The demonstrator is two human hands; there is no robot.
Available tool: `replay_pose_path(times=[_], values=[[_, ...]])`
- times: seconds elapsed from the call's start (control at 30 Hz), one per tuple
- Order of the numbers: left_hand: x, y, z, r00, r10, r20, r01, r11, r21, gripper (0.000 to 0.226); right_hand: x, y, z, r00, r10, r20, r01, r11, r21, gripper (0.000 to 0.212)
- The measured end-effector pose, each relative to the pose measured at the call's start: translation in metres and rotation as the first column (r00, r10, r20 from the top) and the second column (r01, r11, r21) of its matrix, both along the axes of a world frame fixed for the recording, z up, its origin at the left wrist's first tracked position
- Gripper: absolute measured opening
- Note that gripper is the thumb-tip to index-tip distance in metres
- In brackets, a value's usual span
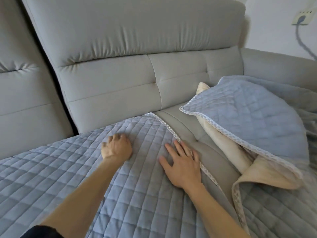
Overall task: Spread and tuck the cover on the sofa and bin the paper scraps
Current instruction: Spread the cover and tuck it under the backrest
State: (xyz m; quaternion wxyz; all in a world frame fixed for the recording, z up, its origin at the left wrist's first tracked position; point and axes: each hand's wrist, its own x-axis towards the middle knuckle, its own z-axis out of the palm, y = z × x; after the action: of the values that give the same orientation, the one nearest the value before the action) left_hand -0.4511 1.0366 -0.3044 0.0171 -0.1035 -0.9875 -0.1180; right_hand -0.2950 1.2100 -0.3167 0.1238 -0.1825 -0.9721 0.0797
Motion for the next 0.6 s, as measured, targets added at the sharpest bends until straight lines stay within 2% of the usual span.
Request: replay_pose_path(times=[0.1,0.13,0.2,0.23,0.3,0.4,0.5,0.53,0.6], values=[[0.061,0.014,0.005,0.989,-0.136,-0.051,0.142,0.981,0.129,0.052,-0.006,0.01,0.006,0.965,-0.006,-0.262,-0.015,0.997,-0.077,0.058],[0.083,0.013,0.002,0.988,-0.143,-0.056,0.149,0.979,0.138,0.054,-0.007,0.013,0.005,0.932,-0.006,-0.362,-0.064,0.982,-0.18,0.055],[0.137,-0.002,-0.012,0.994,-0.106,-0.035,0.109,0.989,0.102,0.059,0.003,0.012,0.002,0.892,-0.036,-0.451,-0.198,0.865,-0.461,0.046],[0.166,-0.012,-0.018,0.996,-0.086,-0.017,0.086,0.994,0.064,0.063,0.015,0.009,0.0,0.9,-0.088,-0.426,-0.203,0.782,-0.589,0.039],[0.213,-0.015,-0.022,0.997,-0.072,0.015,0.072,0.997,-0.002,0.071,0.039,0.011,0.001,0.937,-0.173,-0.303,-0.116,0.665,-0.738,0.026],[0.246,0.004,-0.017,0.998,-0.063,0.011,0.064,0.998,-0.018,0.078,0.089,0.03,0.008,0.945,-0.195,-0.262,-0.079,0.642,-0.763,0.014],[0.251,0.009,-0.016,0.999,-0.002,0.047,0.004,0.999,-0.041,0.082,0.144,0.041,0.007,0.972,-0.126,-0.198,-0.065,0.668,-0.742,0.02],[0.255,0.009,-0.018,0.998,0.016,0.065,-0.012,0.998,-0.055,0.083,0.16,0.046,0.007,0.983,-0.101,-0.156,-0.053,0.653,-0.755,0.024],[0.269,0.015,-0.023,0.995,0.046,0.09,-0.04,0.997,-0.073,0.082,0.187,0.058,0.011,0.998,-0.044,-0.04,-0.009,0.561,-0.828,0.029]])
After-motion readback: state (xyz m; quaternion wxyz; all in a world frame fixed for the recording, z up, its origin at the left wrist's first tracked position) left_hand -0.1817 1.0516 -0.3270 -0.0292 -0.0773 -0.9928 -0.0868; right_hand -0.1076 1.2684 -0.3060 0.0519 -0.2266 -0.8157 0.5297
